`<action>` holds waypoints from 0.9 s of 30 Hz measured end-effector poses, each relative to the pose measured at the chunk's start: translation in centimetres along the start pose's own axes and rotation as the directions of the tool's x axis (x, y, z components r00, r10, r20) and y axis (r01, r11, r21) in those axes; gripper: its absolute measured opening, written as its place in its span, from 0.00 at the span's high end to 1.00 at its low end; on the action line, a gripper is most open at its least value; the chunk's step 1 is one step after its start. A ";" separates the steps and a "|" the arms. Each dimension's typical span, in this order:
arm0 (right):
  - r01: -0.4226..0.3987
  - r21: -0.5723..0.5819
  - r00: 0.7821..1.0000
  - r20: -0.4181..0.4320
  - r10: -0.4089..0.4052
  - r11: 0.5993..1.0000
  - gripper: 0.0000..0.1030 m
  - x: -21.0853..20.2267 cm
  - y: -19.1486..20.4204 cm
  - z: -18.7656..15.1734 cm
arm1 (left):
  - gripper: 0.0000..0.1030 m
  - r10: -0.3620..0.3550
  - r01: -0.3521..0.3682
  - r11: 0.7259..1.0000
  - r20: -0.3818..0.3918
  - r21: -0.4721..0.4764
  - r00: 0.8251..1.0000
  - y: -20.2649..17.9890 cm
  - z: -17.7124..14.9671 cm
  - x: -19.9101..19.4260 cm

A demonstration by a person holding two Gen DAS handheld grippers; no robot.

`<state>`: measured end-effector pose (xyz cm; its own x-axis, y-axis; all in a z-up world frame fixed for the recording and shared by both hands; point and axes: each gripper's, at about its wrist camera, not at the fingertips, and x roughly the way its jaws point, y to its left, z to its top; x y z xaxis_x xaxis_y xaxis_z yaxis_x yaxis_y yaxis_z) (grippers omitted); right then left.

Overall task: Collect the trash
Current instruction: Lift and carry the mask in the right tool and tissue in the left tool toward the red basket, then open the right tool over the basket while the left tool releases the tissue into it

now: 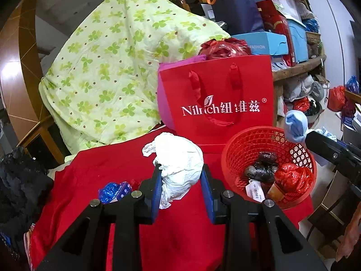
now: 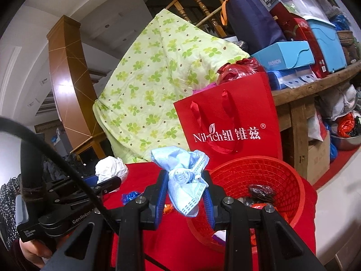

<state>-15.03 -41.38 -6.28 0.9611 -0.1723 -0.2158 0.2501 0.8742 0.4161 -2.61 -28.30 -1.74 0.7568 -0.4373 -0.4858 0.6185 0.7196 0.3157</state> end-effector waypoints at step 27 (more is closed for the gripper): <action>0.095 0.146 0.995 -0.041 -0.090 0.985 0.69 0.5 -7.0 -1.0 | 0.66 -0.173 0.175 0.984 -0.047 0.038 0.984 -6.0 1.3 4.8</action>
<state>-16.44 -47.09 -10.19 0.9291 -0.2312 -0.2886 0.3546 0.7784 0.5180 -2.41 -35.42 -4.94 0.6275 -0.5294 -0.5710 0.7489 0.6109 0.2566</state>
